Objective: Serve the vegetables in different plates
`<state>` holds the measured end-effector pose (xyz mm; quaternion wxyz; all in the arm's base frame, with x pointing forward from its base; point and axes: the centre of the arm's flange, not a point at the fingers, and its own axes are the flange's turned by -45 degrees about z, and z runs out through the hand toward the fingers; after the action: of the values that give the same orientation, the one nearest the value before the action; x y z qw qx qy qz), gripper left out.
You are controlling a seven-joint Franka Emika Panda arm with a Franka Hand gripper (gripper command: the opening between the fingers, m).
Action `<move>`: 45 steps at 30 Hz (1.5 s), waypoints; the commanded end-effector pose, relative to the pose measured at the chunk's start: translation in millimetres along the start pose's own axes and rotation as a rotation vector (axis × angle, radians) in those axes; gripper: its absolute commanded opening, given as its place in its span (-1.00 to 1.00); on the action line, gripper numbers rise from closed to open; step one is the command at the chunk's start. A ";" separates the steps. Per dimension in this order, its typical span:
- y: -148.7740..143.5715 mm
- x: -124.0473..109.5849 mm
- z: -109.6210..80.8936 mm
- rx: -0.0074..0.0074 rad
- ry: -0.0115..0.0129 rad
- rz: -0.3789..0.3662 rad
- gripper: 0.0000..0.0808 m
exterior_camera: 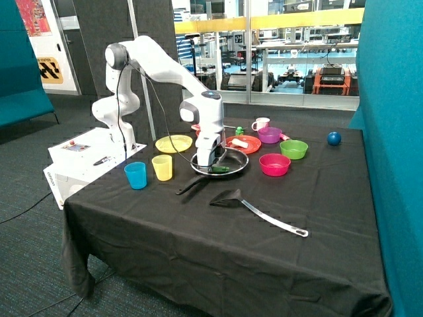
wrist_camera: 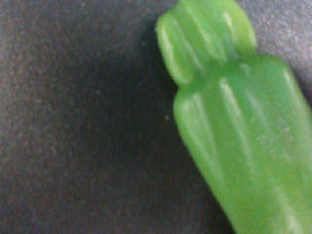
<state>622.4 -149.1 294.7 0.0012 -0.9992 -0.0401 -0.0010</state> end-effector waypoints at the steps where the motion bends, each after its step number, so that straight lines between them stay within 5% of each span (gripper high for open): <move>1: -1.9 5.5 4.3 -0.0023 -0.0022 -0.001 0.07; 30: -12.9 -0.9 23.1 -0.0023 -0.0022 -0.007 -0.03; 35: -11.7 -8.1 25.2 -0.0023 -0.0022 -0.004 -0.41; 38: -11.8 -11.0 24.5 -0.0023 -0.0022 -0.002 -0.87; 45: -11.4 -14.5 21.9 -0.0023 -0.0022 0.003 -1.00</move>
<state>615.0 -137.9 271.6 0.0012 -0.9991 -0.0428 0.0019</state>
